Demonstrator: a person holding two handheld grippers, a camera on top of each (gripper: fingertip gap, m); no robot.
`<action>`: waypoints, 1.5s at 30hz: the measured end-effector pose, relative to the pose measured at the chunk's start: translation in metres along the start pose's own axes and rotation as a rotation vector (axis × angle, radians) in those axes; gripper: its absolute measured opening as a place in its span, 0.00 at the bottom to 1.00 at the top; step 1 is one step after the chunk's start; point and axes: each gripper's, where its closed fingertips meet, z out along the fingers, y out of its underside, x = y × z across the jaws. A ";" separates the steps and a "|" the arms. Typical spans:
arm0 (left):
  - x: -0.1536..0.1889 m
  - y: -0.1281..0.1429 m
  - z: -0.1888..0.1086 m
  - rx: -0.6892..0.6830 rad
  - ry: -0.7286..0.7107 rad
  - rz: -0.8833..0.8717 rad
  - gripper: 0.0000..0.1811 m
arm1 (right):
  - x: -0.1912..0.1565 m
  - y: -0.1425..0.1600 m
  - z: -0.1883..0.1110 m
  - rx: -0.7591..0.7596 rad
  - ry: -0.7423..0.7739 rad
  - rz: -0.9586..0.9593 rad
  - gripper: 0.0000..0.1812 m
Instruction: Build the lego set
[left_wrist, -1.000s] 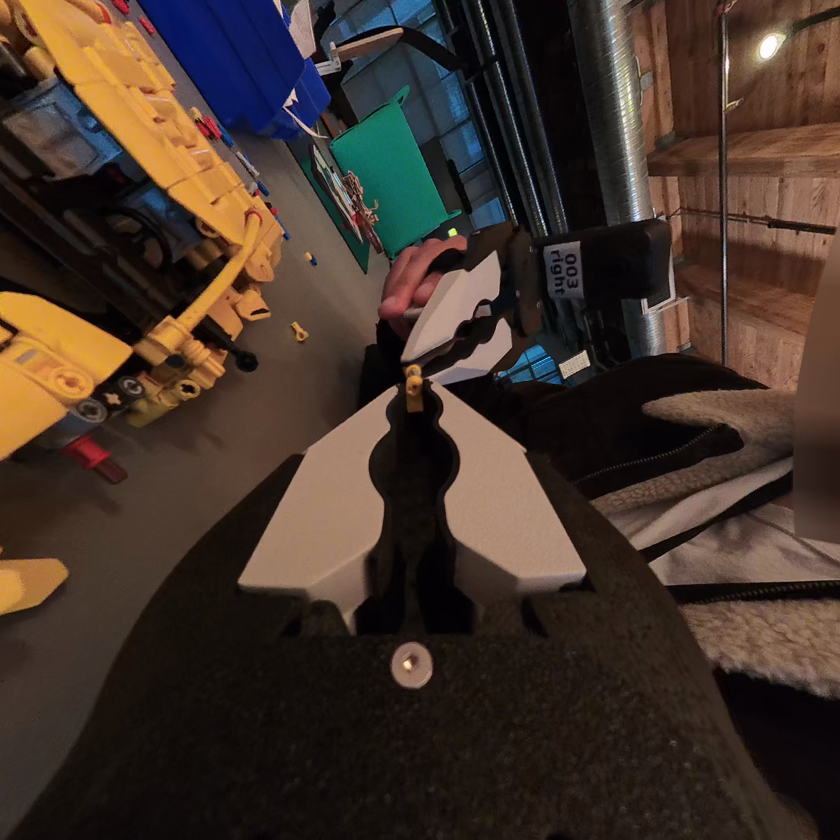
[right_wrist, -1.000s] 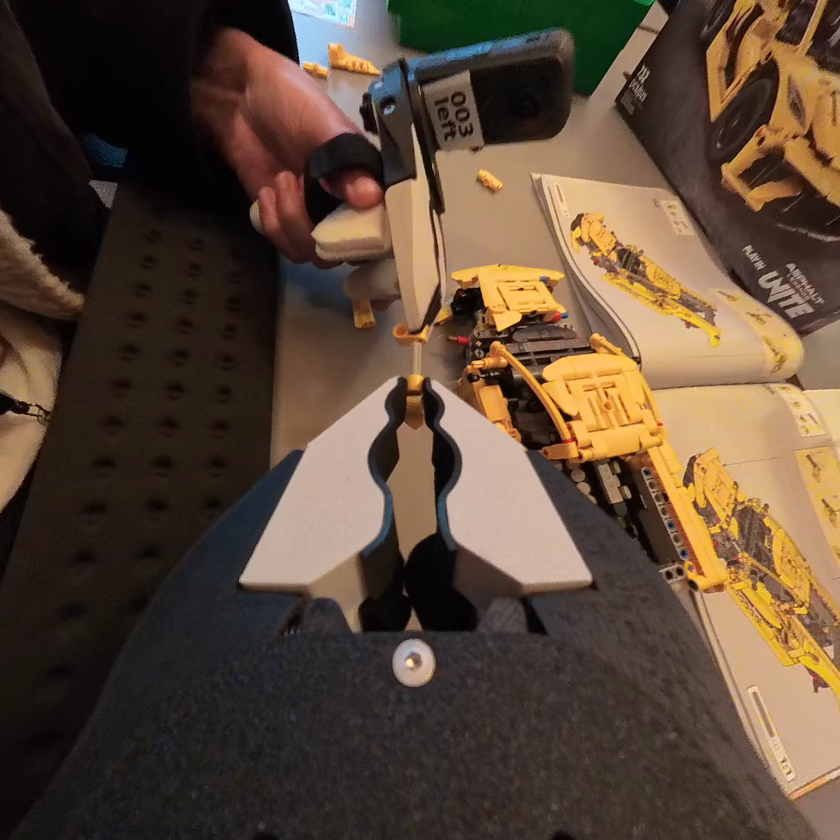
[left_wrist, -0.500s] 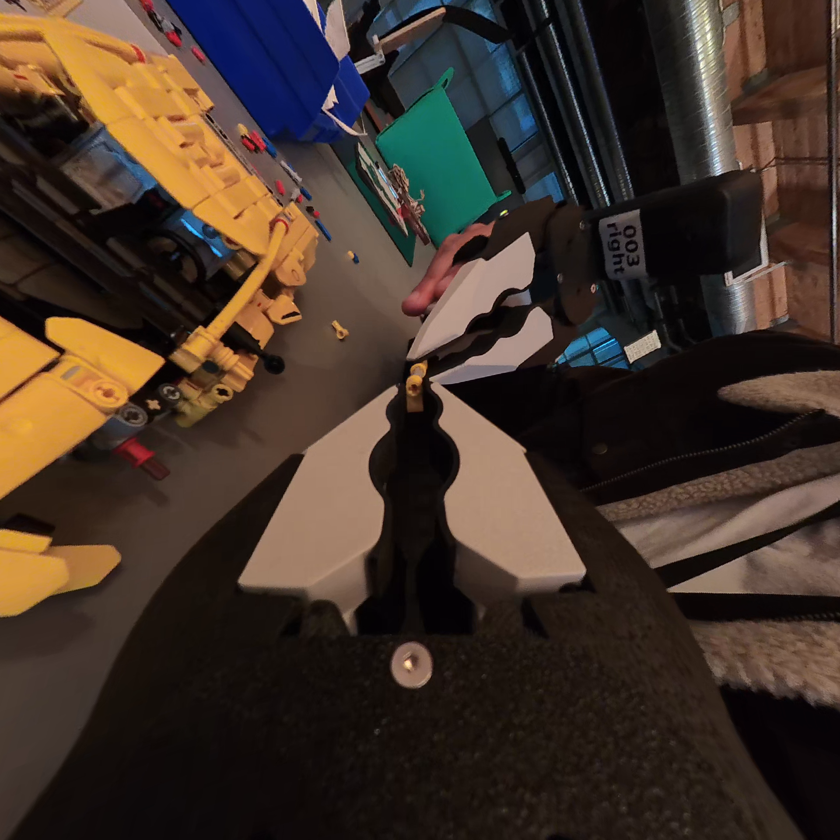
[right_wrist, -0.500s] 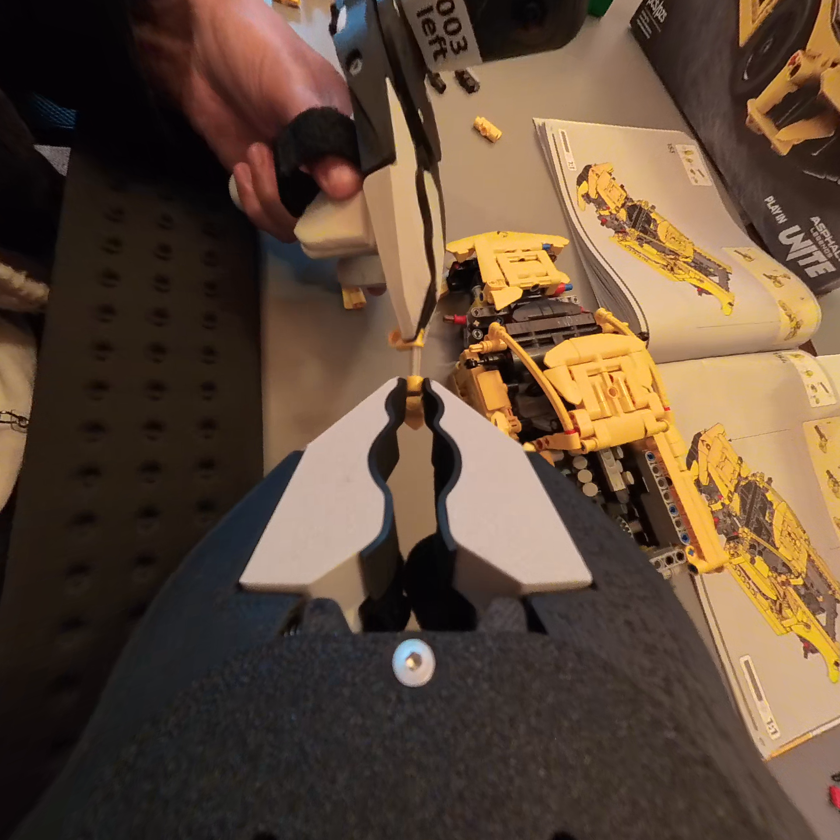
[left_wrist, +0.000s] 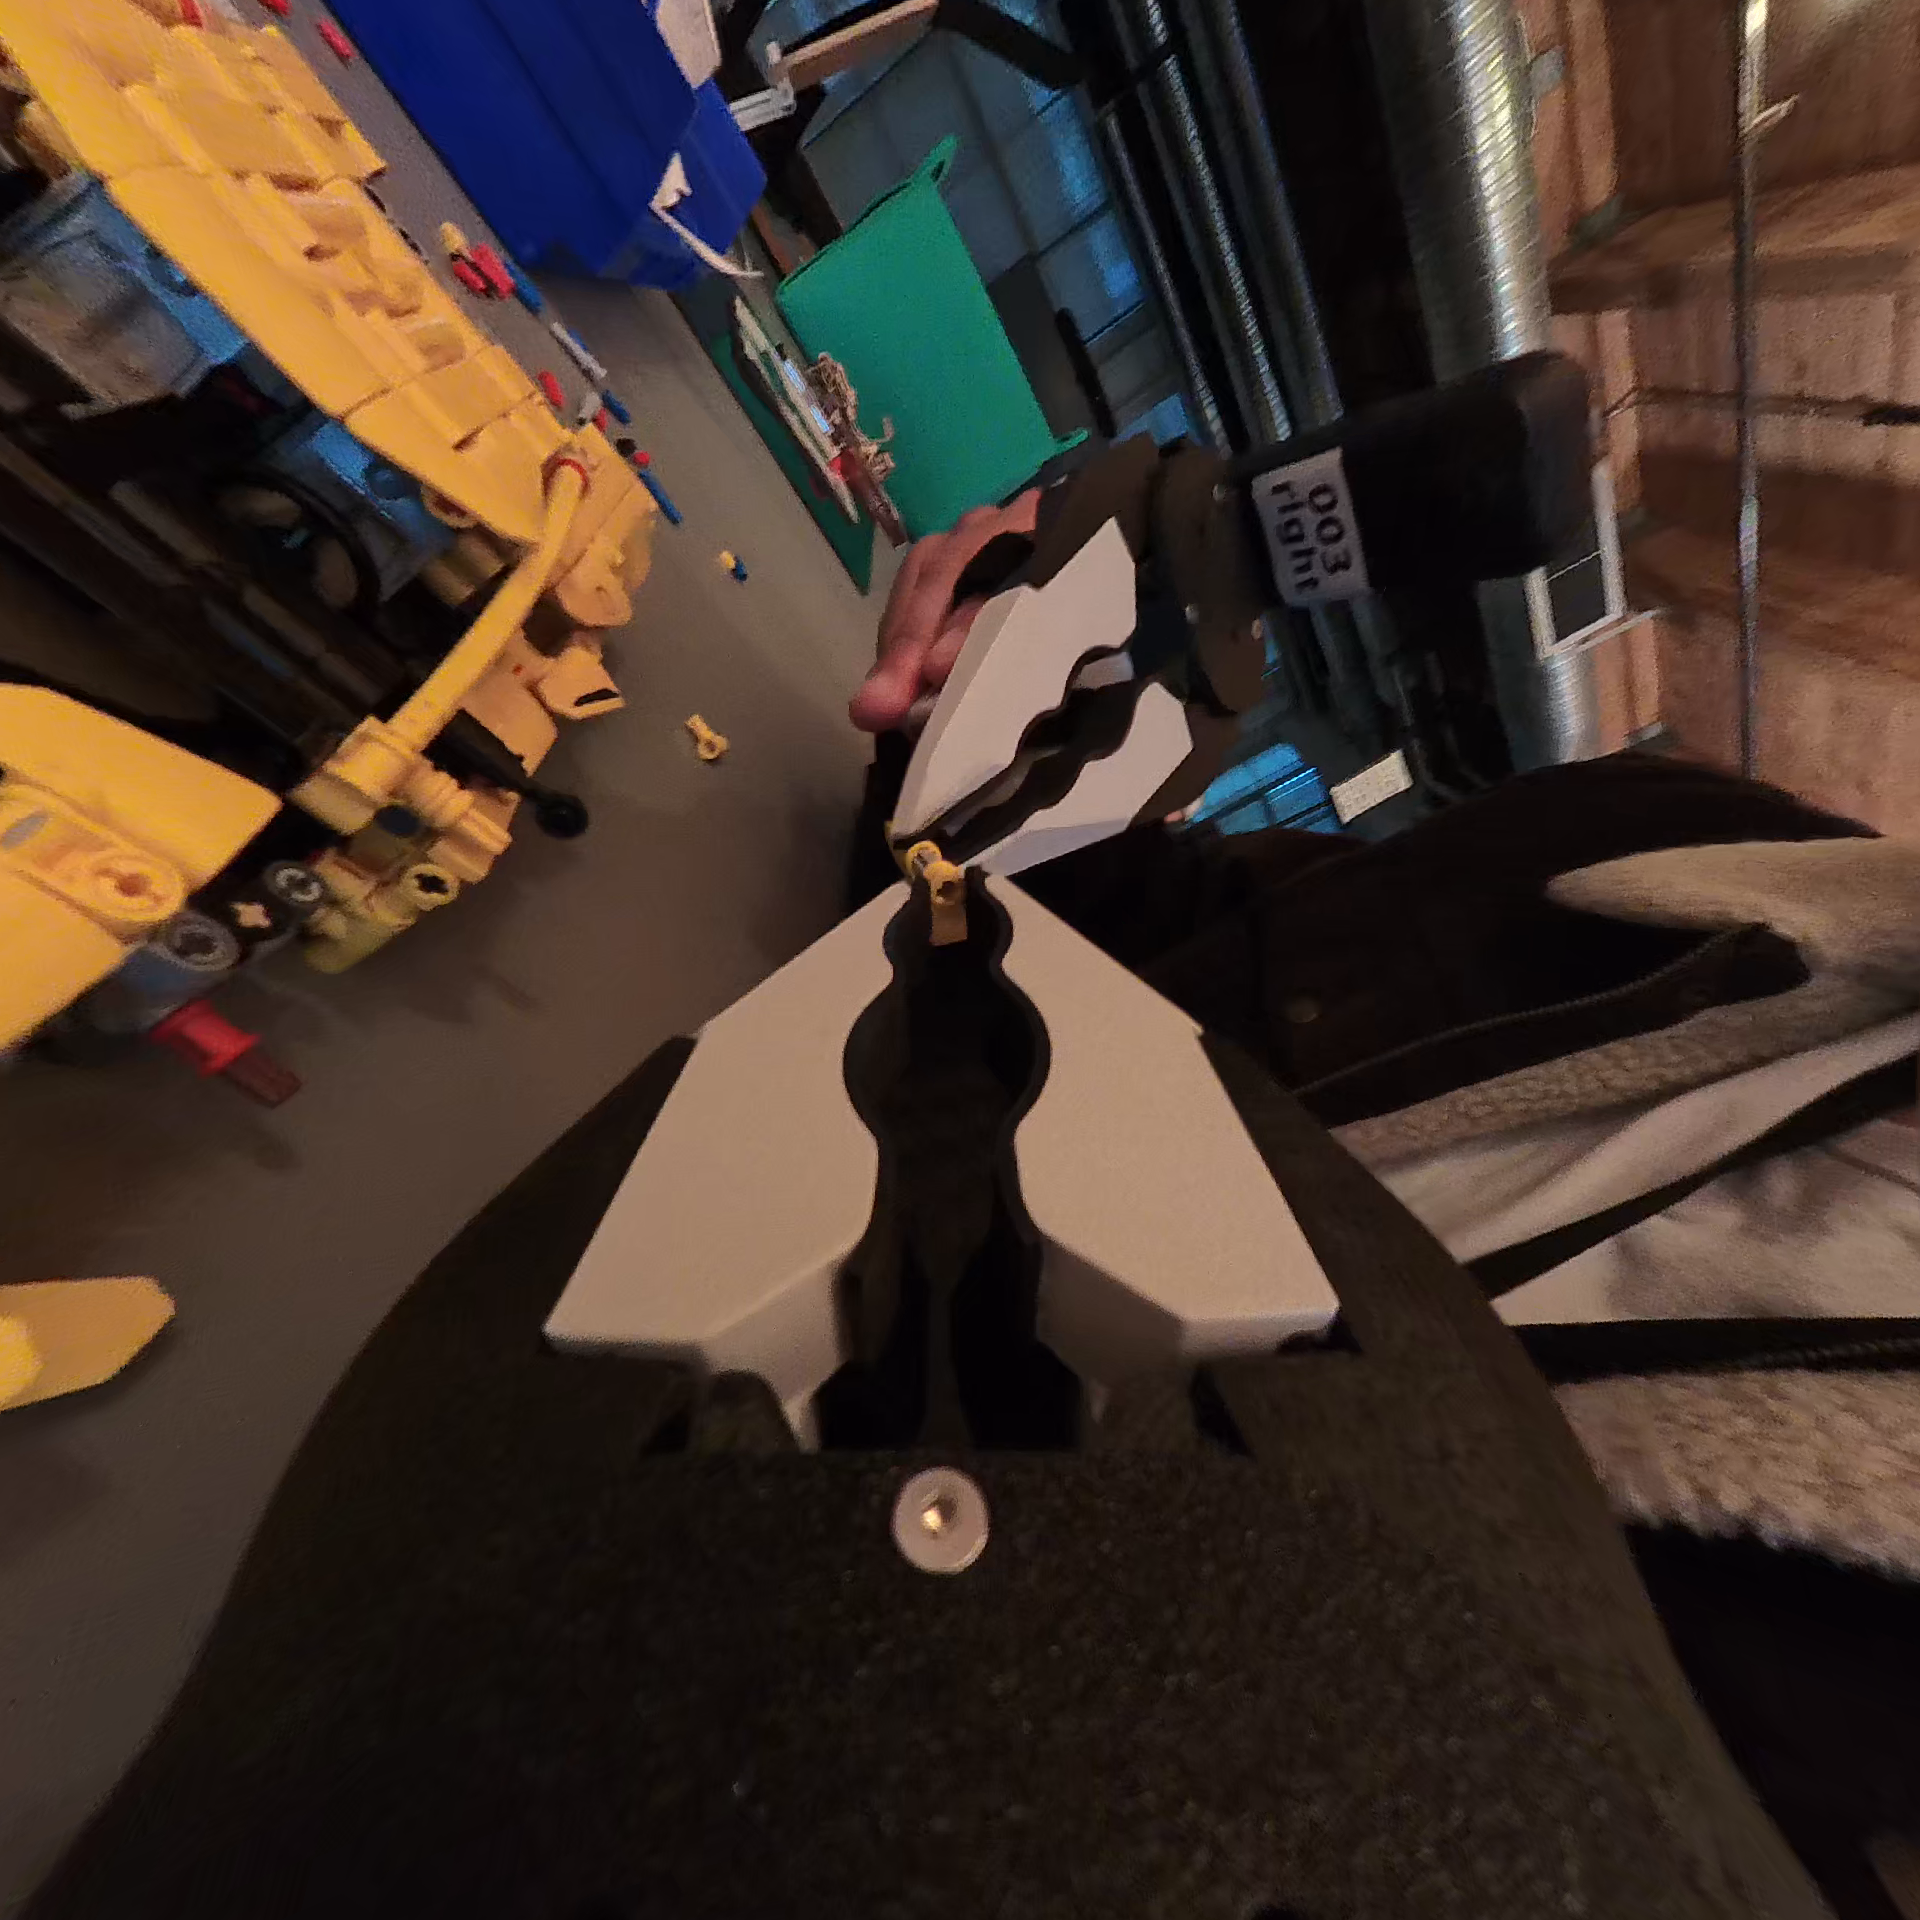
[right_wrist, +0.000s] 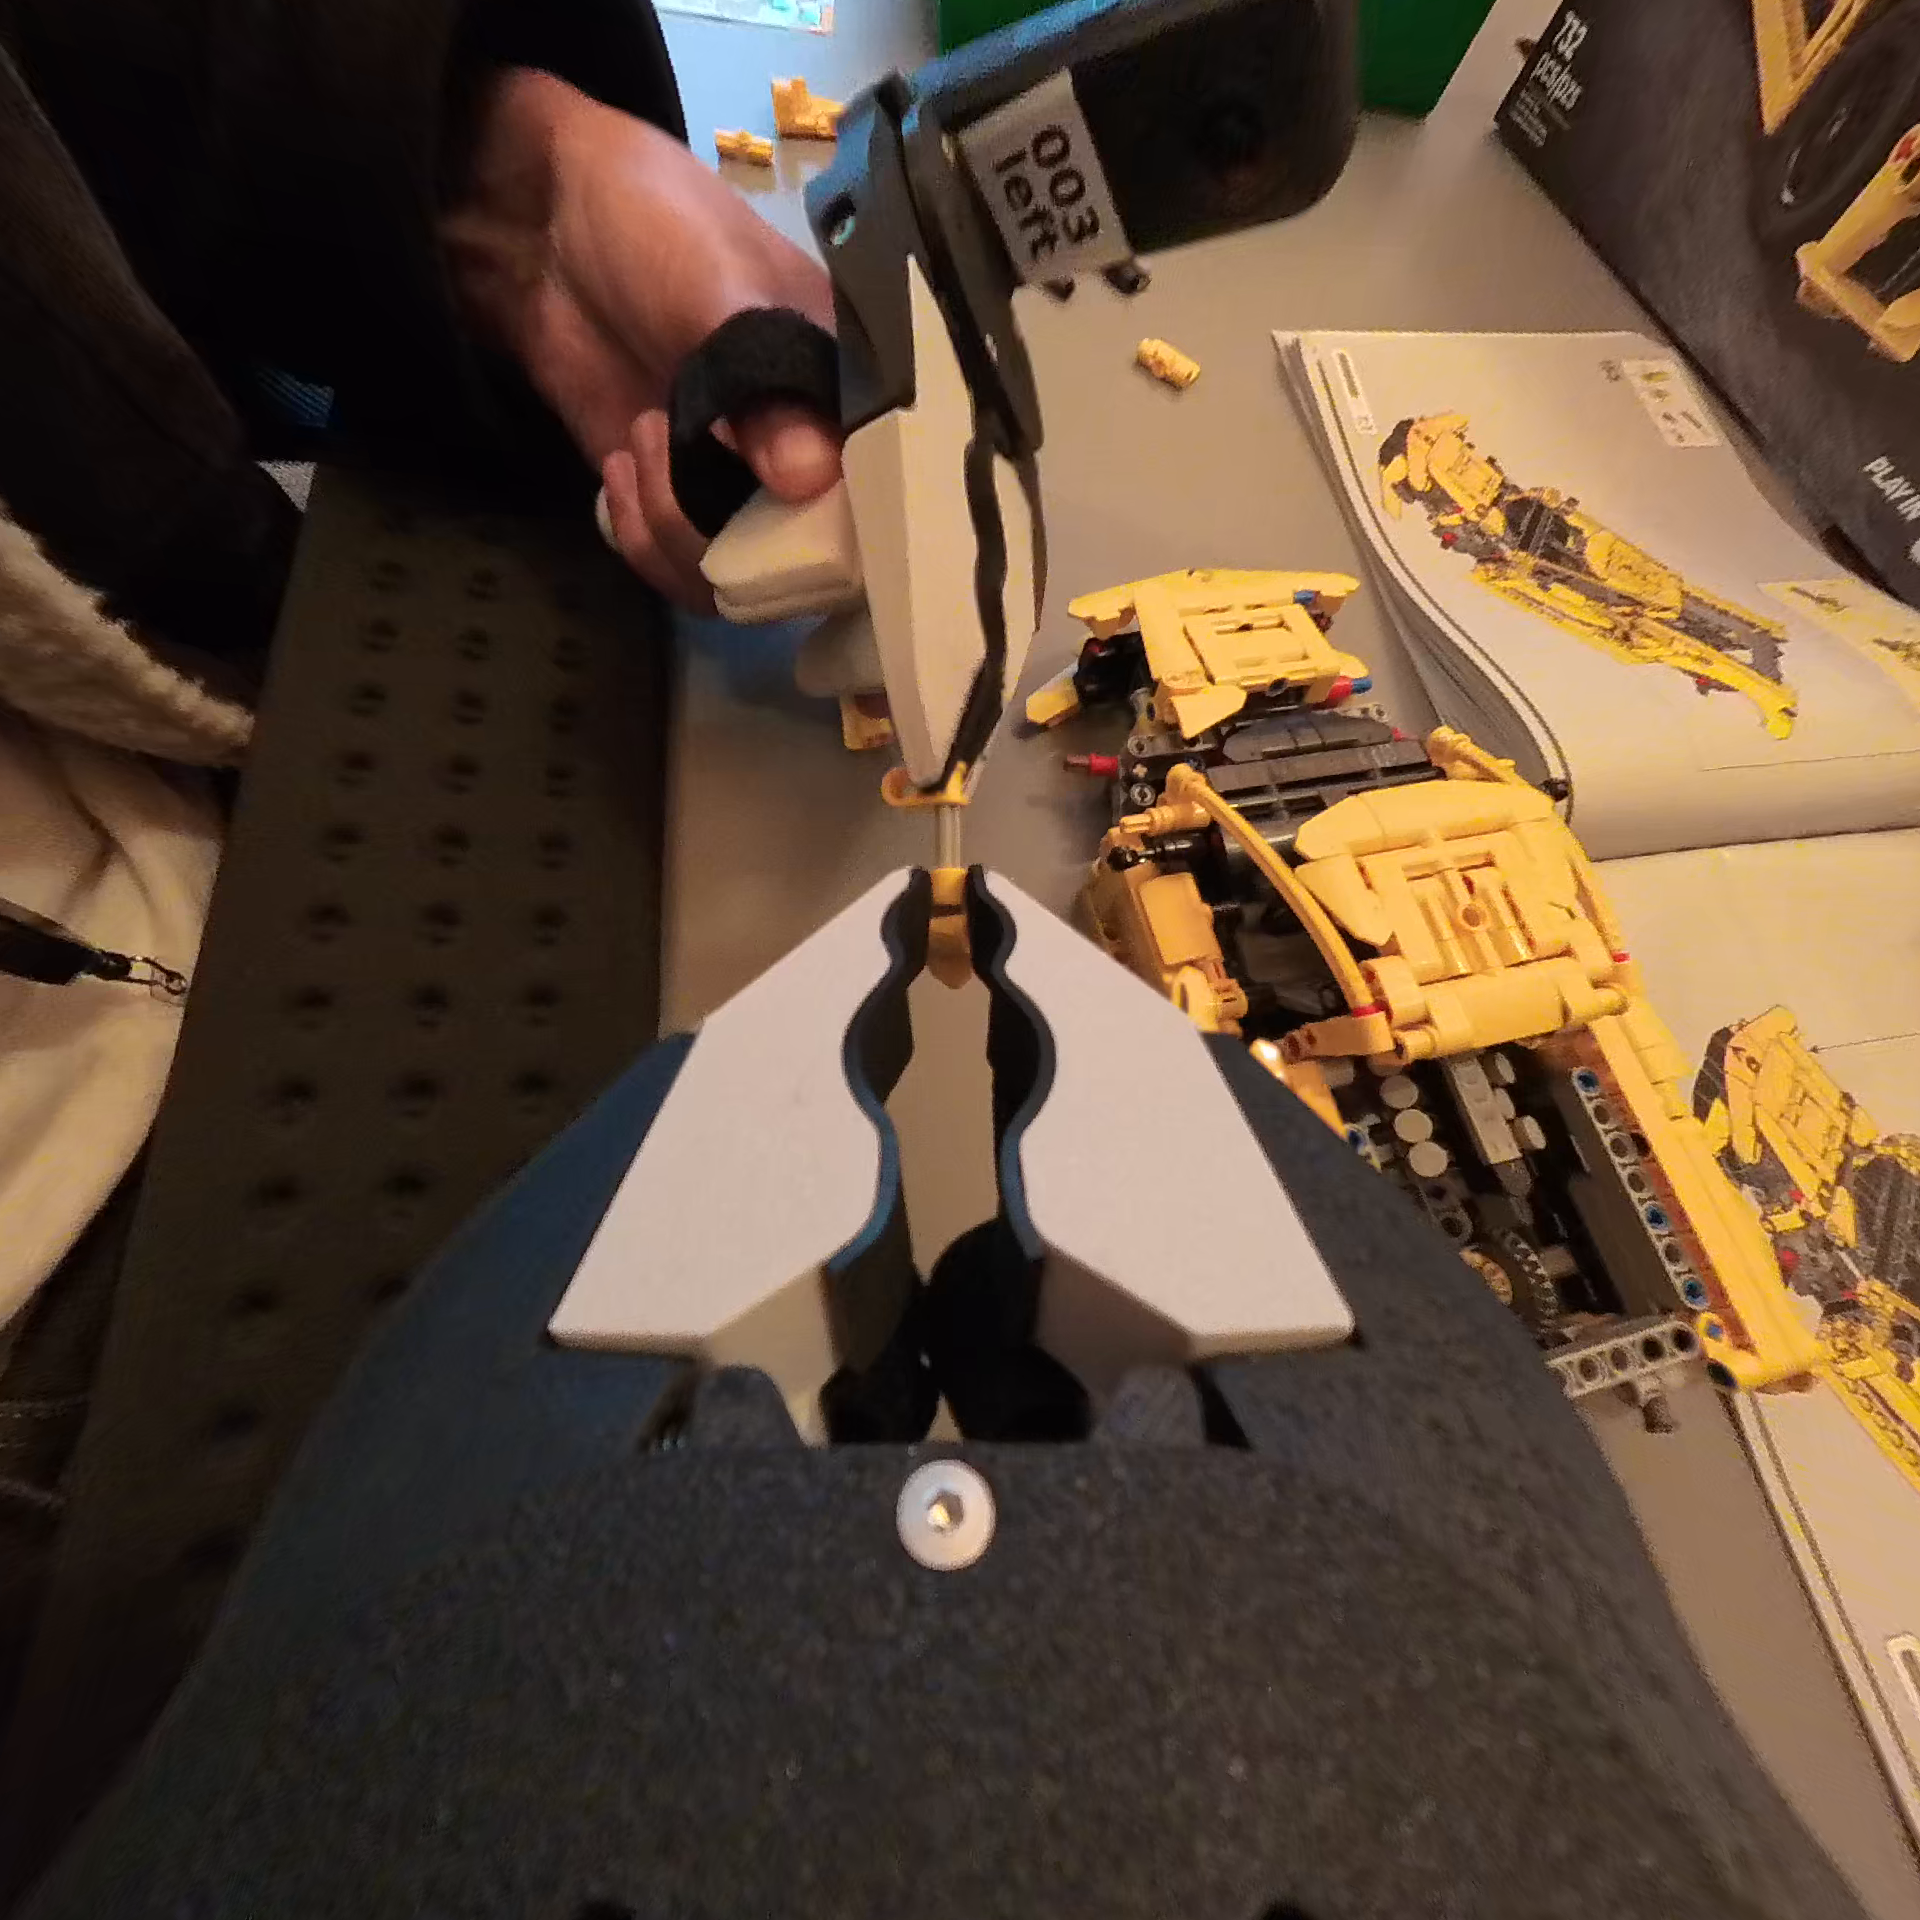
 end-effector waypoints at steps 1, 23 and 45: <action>-0.001 0.001 0.000 -0.013 -0.020 0.023 0.04 | 0.000 0.001 0.001 0.007 0.001 0.001 0.04; 0.038 -0.018 -0.007 0.074 0.042 0.305 0.04 | -0.001 -0.044 -0.024 0.556 -0.438 0.681 0.04; 0.039 -0.010 -0.004 0.044 0.020 0.398 0.04 | -0.007 -0.042 -0.023 0.551 -0.494 0.734 0.04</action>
